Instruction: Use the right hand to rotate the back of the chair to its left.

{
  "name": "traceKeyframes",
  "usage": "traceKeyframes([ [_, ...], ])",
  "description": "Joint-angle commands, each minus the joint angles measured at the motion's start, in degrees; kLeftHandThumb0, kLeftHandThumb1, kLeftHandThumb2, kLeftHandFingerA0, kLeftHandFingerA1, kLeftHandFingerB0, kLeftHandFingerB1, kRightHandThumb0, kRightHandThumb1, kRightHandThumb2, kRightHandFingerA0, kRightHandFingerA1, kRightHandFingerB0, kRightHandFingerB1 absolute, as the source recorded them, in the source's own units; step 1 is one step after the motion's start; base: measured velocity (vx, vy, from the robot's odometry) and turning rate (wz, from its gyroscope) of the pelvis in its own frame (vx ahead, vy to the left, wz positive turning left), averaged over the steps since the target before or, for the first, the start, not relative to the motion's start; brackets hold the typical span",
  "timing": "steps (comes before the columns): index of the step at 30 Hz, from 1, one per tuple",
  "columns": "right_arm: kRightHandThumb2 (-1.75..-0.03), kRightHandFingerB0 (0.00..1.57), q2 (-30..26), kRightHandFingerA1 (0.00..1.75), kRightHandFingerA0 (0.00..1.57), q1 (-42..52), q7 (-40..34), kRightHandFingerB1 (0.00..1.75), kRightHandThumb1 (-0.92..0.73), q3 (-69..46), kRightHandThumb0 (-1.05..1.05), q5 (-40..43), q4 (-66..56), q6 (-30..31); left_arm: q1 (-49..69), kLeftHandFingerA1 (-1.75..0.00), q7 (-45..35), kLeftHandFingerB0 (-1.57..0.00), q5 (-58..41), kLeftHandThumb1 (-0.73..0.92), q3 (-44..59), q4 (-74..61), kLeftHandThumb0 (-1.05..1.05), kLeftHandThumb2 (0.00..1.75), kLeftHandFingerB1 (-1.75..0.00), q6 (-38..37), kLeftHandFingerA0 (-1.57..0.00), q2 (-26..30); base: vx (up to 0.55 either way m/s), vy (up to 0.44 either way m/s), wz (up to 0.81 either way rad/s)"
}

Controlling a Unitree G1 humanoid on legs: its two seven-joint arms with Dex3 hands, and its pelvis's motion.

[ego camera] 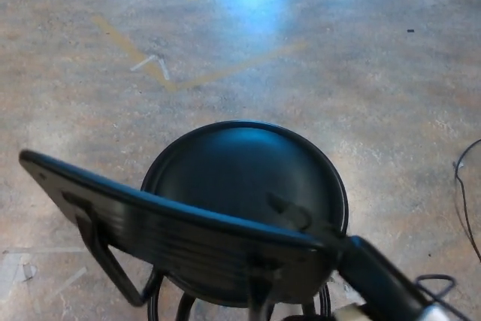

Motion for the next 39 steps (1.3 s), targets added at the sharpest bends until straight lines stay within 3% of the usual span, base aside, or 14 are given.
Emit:
traceKeyframes([
  [1,-0.63,0.00,3.41,0.00,0.00,-3.51,0.28,0.00,-0.67,3.92,-1.05,-3.55,2.22,2.40,0.32,-0.43,-0.26,-0.47,0.07,0.87,0.14,0.11,-0.69,0.67,-0.39,0.10,-0.52,0.62,0.00,0.000,0.00],
  [23,-0.60,0.00,16.07,0.00,0.00,-23.73,1.99,0.00,-0.63,14.59,-1.04,-8.79,13.21,11.59,0.29,-0.45,-0.45,-0.48,0.19,0.87,0.25,0.06,-0.70,0.66,-0.39,-0.08,-0.56,0.91,0.00,0.000,0.00],
  [26,-0.61,0.00,17.52,0.00,0.00,-27.30,0.95,0.00,-0.66,14.41,-1.05,-8.95,18.18,11.13,0.58,-0.44,-0.27,-0.46,0.66,0.88,-0.25,0.08,-0.69,0.66,-0.39,-0.21,-0.53,0.94,0.00,0.000,0.00],
  [27,-0.72,0.00,17.63,0.00,0.00,-27.66,1.02,0.00,-0.60,14.42,-1.03,-9.04,18.67,11.48,0.68,-0.44,-0.24,-0.45,0.63,0.88,-0.27,0.08,-0.70,0.66,-0.38,-0.23,-0.53,0.84,0.00,0.000,0.00],
  [29,-0.73,0.00,18.04,0.00,0.00,-28.54,0.94,0.00,-0.60,14.10,-1.04,-8.86,20.51,11.83,0.75,-0.44,-0.34,-0.46,-0.04,0.87,0.19,0.11,-0.69,0.66,-0.38,0.07,-0.53,0.63,0.00,0.000,0.00],
  [32,-0.71,0.00,18.23,0.00,0.00,-29.14,0.17,0.00,-0.62,13.69,-1.02,-8.53,23.00,10.67,0.85,-0.44,-0.50,-0.46,-0.25,0.87,0.39,0.11,-0.70,0.66,-0.38,0.19,-0.53,0.57,0.00,0.000,0.00],
  [33,-0.61,0.00,18.30,0.00,0.00,-29.76,-0.68,0.00,-0.67,13.30,-1.05,-8.63,24.82,10.13,0.82,-0.45,-0.26,-0.48,-0.17,0.86,0.41,0.17,-0.70,0.66,-0.39,0.17,-0.57,0.54,0.00,0.000,0.00],
  [39,-0.62,0.00,17.86,0.00,0.00,-29.28,-1.55,0.00,-0.68,11.85,-1.05,-7.58,27.30,7.73,1.12,-0.45,-0.58,-0.45,-0.39,0.87,0.82,0.18,-0.70,0.66,-0.38,0.32,-0.53,0.29,0.00,0.000,0.00],
])
